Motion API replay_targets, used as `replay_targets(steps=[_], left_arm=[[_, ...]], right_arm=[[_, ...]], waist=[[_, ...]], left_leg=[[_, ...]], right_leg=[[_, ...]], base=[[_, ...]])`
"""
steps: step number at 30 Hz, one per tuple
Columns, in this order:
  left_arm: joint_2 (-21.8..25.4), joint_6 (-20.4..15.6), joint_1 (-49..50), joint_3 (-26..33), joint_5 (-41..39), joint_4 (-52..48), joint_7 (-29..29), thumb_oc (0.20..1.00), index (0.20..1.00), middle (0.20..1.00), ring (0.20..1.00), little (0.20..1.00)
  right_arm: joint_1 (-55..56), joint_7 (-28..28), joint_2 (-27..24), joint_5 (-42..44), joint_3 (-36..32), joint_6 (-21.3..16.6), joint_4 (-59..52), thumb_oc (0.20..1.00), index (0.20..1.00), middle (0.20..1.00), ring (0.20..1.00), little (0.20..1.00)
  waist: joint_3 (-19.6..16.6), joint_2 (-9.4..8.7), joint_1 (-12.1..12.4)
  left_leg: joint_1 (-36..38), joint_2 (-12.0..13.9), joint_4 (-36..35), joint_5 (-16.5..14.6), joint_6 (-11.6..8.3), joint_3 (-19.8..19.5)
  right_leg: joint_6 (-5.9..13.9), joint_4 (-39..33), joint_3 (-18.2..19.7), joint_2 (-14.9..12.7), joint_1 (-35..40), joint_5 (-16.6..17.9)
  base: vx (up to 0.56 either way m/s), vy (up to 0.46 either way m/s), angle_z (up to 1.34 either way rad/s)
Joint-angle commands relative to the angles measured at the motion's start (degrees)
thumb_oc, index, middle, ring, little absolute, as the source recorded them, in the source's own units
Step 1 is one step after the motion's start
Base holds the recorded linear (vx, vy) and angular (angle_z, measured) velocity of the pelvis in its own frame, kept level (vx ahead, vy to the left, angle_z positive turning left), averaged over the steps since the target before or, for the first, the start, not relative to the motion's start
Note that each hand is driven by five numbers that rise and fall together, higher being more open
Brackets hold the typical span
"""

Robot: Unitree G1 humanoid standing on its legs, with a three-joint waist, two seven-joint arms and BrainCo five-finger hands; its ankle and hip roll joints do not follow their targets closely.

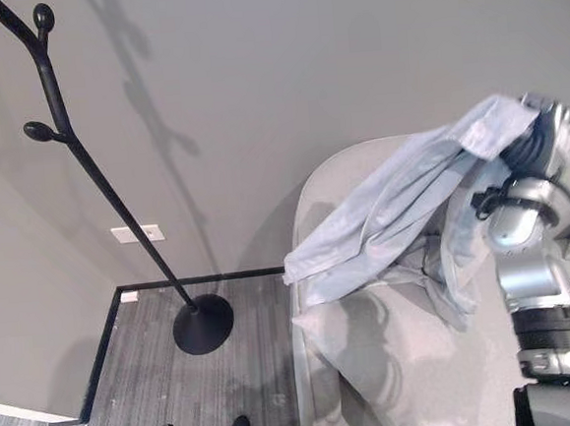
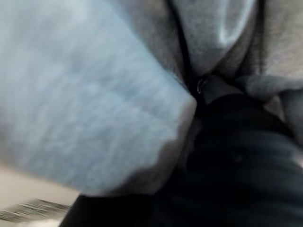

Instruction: Hang the clothes on the sofa on the clothes rack.

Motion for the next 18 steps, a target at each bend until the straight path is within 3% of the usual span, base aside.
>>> replay_targets(steps=[1, 4, 10, 15, 18], left_arm=[[3.30, -3.27, -4.63, 1.08, -8.06, -7.19, 0.19, 1.000, 1.000, 1.000, 1.000, 1.000], [5.19, -3.91, -4.62, 2.95, -11.07, -13.53, 0.58, 1.000, 1.000, 1.000, 1.000, 1.000], [7.82, -6.08, -8.62, 7.88, -18.82, -26.68, 5.76, 1.000, 1.000, 1.000, 1.000, 1.000], [6.62, -6.50, -12.36, 10.15, -20.93, -31.60, 10.02, 1.000, 1.000, 1.000, 1.000, 1.000], [4.89, -8.66, -15.35, 10.66, -23.19, -36.61, 13.51, 1.000, 1.000, 1.000, 1.000, 1.000]], right_arm=[[-10.18, -3.62, -7.10, -1.23, 0.55, -0.55, 2.11, 0.200, 0.200, 0.200, 0.200, 0.200], [-15.68, -3.55, -8.71, -0.47, 3.55, -0.19, 3.51, 0.200, 0.200, 0.200, 0.200, 0.200], [-35.95, -4.04, -11.18, 5.21, 15.69, 0.95, 13.79, 0.200, 0.200, 0.200, 0.200, 0.200], [-47.16, -4.11, -11.07, 8.52, 23.07, 1.00, 19.90, 0.200, 0.200, 0.200, 0.200, 0.200], [-54.96, -4.15, -9.58, 11.66, 28.17, 0.40, 23.50, 0.200, 0.200, 0.200, 0.200, 0.200]], waist=[[-6.74, -2.35, 2.64], [-7.05, -2.65, 2.78], [-7.83, -4.38, 2.93], [-7.93, -4.65, 2.57], [-8.06, -5.06, 2.17]], left_leg=[[-1.22, -3.60, 0.60, -4.26, 2.95, -1.44], [-1.00, -3.52, 0.60, -4.14, 2.84, -1.35], [-0.47, -3.21, 0.60, -3.57, 2.24, -1.44], [-0.36, -3.17, 0.60, -3.31, 2.00, -1.53], [-0.32, -3.22, 0.60, -3.24, 1.69, -1.52]], right_leg=[[2.65, 1.06, 8.39, -0.36, -0.41, -5.23], [2.63, 1.06, 8.32, -0.30, -0.15, -5.22], [2.46, 1.06, 8.04, 0.02, 0.37, -4.91], [2.30, 1.06, 8.05, 0.25, 0.42, -4.75], [2.16, 1.06, 7.92, 0.44, 0.61, -4.62]], base=[[0.00, 0.000, 0.00], [-0.01, -0.010, -0.01], [-0.02, -0.029, -0.02], [-0.01, -0.020, 0.01], [-0.01, -0.011, 0.00]])
